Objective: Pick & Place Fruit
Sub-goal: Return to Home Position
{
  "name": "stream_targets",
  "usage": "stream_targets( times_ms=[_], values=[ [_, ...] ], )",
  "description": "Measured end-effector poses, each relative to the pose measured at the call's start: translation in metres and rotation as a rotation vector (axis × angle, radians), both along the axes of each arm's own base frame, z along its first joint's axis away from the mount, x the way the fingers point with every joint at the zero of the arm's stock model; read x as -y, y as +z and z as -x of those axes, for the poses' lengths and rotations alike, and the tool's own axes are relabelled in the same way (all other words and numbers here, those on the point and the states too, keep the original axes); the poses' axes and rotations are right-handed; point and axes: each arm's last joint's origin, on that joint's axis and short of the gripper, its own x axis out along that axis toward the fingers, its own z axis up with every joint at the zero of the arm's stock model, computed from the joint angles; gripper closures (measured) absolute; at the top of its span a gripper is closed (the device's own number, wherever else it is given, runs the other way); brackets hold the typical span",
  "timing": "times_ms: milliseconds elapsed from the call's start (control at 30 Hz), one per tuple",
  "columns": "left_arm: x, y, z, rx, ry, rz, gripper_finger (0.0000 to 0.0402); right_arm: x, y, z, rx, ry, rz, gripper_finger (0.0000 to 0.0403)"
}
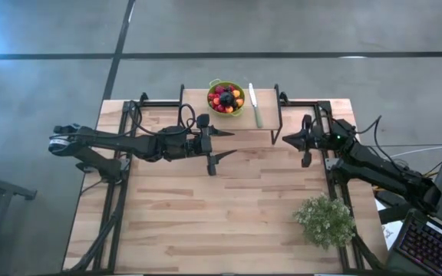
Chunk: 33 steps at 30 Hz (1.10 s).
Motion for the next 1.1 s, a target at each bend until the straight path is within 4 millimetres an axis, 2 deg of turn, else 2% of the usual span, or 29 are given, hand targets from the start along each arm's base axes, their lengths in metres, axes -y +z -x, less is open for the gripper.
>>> stream_targets(
  times_ms=[67,200,300,967,1100],
  values=[
    [0.0000,0.0000,0.0000,0.000,0.000,0.000,0.0158,0.0006,-0.0006,0.0000,0.013,-0.028,-0.107,0.0394],
    [-0.0001,0.0001,0.0000,0.000,0.000,0.000,0.0158,0.0060,-0.0029,0.0000,0.054,-0.198,-0.362,0.0394],
    [0.0000,0.0000,0.0000,0.000,0.000,0.000,0.0158,0.0076,-0.0035,0.0000,0.081,-0.253,-0.453,0.0394],
    [0.0000,-0.0012,0.0000,-0.012,0.000,0.004,0.0158,0.0085,-0.0050,-0.0008,0.066,-0.262,-0.445,0.0394],
    [0.0012,-0.0081,0.0013,-0.071,-0.021,0.128,0.0158,0.0084,-0.0050,-0.0008,0.066,-0.261,-0.446,0.0394]
  ],
)
